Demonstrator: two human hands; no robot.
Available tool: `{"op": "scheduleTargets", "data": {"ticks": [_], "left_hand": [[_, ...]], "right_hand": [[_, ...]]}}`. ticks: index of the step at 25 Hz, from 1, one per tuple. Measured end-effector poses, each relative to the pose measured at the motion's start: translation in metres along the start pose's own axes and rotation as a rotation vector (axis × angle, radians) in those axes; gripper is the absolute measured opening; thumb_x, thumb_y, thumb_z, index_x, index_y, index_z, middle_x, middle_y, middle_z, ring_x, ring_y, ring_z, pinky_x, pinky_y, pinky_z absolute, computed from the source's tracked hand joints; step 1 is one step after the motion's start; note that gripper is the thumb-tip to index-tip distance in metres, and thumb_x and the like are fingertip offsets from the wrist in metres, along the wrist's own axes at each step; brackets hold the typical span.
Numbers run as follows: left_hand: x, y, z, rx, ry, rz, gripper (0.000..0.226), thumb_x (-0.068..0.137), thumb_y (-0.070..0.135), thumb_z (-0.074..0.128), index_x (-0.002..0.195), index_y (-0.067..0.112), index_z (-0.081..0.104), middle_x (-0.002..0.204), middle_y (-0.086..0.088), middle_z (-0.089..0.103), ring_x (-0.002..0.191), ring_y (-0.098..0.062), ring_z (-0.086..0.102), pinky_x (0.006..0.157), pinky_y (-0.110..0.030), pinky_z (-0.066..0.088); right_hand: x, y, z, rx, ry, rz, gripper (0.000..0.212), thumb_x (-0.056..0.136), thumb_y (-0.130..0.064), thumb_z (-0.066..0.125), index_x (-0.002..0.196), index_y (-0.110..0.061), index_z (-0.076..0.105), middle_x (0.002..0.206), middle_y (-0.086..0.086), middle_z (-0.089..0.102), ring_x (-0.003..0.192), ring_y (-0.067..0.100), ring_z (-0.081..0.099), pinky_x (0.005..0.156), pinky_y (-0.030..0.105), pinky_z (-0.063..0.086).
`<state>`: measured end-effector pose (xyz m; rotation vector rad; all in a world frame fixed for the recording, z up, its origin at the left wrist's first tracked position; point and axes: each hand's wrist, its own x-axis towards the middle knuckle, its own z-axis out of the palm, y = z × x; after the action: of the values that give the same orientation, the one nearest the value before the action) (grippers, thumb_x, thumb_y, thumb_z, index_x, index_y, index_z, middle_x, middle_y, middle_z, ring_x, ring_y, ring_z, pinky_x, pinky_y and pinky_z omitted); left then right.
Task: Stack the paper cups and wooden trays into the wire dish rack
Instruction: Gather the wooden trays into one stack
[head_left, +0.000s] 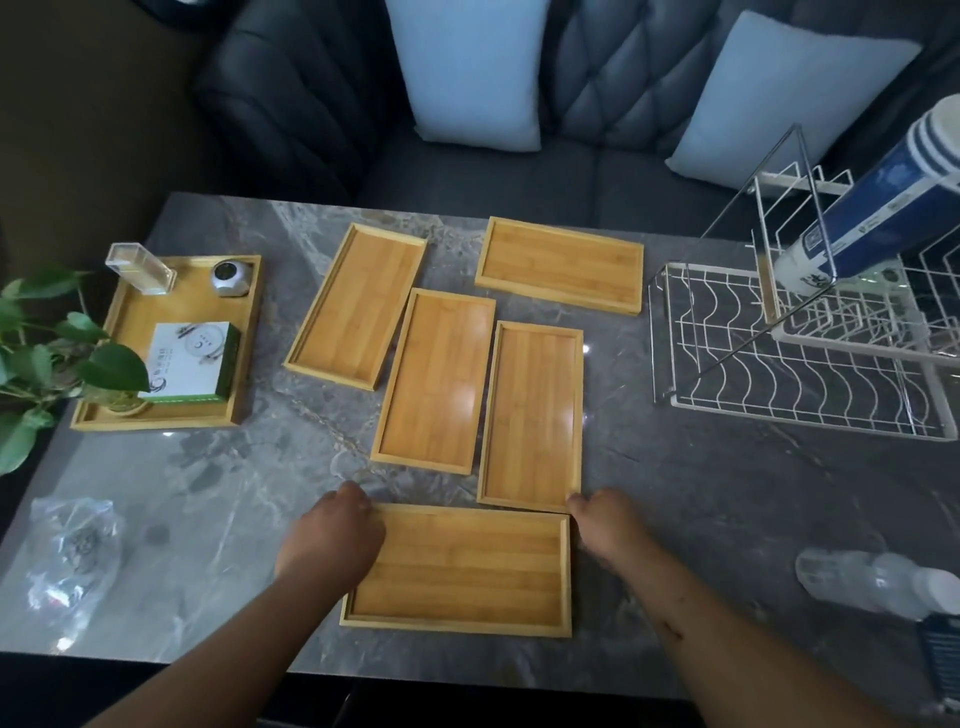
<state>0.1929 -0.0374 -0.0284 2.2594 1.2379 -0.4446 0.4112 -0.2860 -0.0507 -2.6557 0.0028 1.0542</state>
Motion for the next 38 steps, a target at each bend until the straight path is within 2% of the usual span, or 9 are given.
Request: {"op": "scheduleTargets", "data": {"ticks": [6,10,15,18,21,25,32,35,38], "left_hand": [[0.017,0.059,-0.01,-0.011,-0.021,0.189,0.012,0.09,0.043,0.053,0.095,0.033,0.059,0.096,0.008,0.062,0.083,-0.015,0.062,0.074,-0.037,0.056],[0.03,0.113,-0.011,-0.121,-0.058,0.181,0.023,0.089,0.044,0.063,0.108,0.031,0.059,0.1,0.007,0.067,0.083,-0.012,0.064,0.069,-0.03,0.054],[0.039,0.173,-0.011,-0.778,-0.513,-0.141,0.038,0.097,0.043,0.063,0.111,0.008,0.066,0.11,-0.018,0.074,0.09,-0.025,0.073,0.081,-0.047,0.061],[0.039,0.196,-0.008,-1.191,-0.565,-0.237,0.033,0.103,0.027,0.058,0.121,0.0,0.063,0.114,-0.017,0.071,0.096,-0.03,0.071,0.083,-0.043,0.057],[0.035,0.212,-0.005,-1.351,-0.499,-0.27,0.026,0.105,0.009,0.052,0.123,-0.006,0.061,0.108,-0.019,0.074,0.082,-0.029,0.077,0.062,-0.037,0.062],[0.023,0.212,0.005,-1.522,-0.532,-0.24,0.025,0.103,0.004,0.051,0.126,-0.002,0.059,0.117,-0.022,0.074,0.099,-0.035,0.076,0.073,-0.045,0.064],[0.022,0.155,-0.031,-1.563,-0.219,-0.232,0.03,0.099,0.011,0.061,0.128,0.006,0.059,0.103,-0.014,0.078,0.091,-0.028,0.076,0.065,-0.04,0.063],[0.019,0.11,-0.057,-1.285,-0.1,-0.184,0.03,0.098,0.017,0.066,0.127,0.021,0.059,0.112,-0.014,0.072,0.099,-0.029,0.072,0.065,-0.038,0.064],[0.006,0.081,-0.056,-0.947,0.017,-0.116,0.015,0.096,0.024,0.07,0.109,0.022,0.065,0.1,-0.015,0.071,0.081,-0.025,0.071,0.049,-0.029,0.059]], "right_hand": [[0.007,0.011,-0.006,-0.071,-0.005,-0.196,0.032,0.098,-0.044,0.05,0.075,-0.025,0.061,0.071,-0.003,0.065,0.066,0.014,0.065,0.063,0.037,0.058],[0.002,0.018,-0.037,0.154,0.007,-0.259,0.024,0.081,-0.031,0.065,0.064,-0.018,0.053,0.06,0.006,0.068,0.056,0.021,0.066,0.058,0.039,0.054],[-0.006,0.014,-0.074,0.644,-0.129,-0.152,0.021,0.091,-0.003,0.064,0.099,-0.021,0.057,0.085,0.013,0.072,0.052,0.024,0.067,0.055,0.037,0.058],[-0.01,0.028,-0.094,0.794,-0.197,-0.166,0.022,0.097,0.002,0.055,0.116,-0.004,0.065,0.088,0.013,0.069,0.047,0.013,0.059,0.047,0.028,0.053],[-0.019,0.038,-0.109,1.019,-0.2,-0.134,0.025,0.103,-0.006,0.053,0.126,-0.005,0.063,0.088,0.011,0.068,0.059,0.016,0.061,0.056,0.029,0.056],[-0.032,0.027,-0.107,1.344,-0.282,-0.012,0.023,0.104,-0.012,0.055,0.127,-0.009,0.052,0.117,0.018,0.068,0.095,0.032,0.07,0.078,0.046,0.06],[-0.033,0.008,-0.108,1.113,-0.428,-0.029,0.028,0.105,-0.004,0.048,0.128,-0.018,0.055,0.127,0.015,0.064,0.116,0.041,0.062,0.081,0.052,0.059],[-0.029,0.006,-0.109,0.978,-0.429,-0.082,0.023,0.106,-0.007,0.048,0.122,-0.019,0.059,0.121,0.013,0.069,0.106,0.034,0.067,0.077,0.047,0.059],[-0.029,-0.005,-0.096,0.713,-0.347,-0.173,0.015,0.107,-0.014,0.049,0.108,-0.018,0.063,0.11,0.013,0.072,0.094,0.029,0.07,0.075,0.048,0.061]]}}
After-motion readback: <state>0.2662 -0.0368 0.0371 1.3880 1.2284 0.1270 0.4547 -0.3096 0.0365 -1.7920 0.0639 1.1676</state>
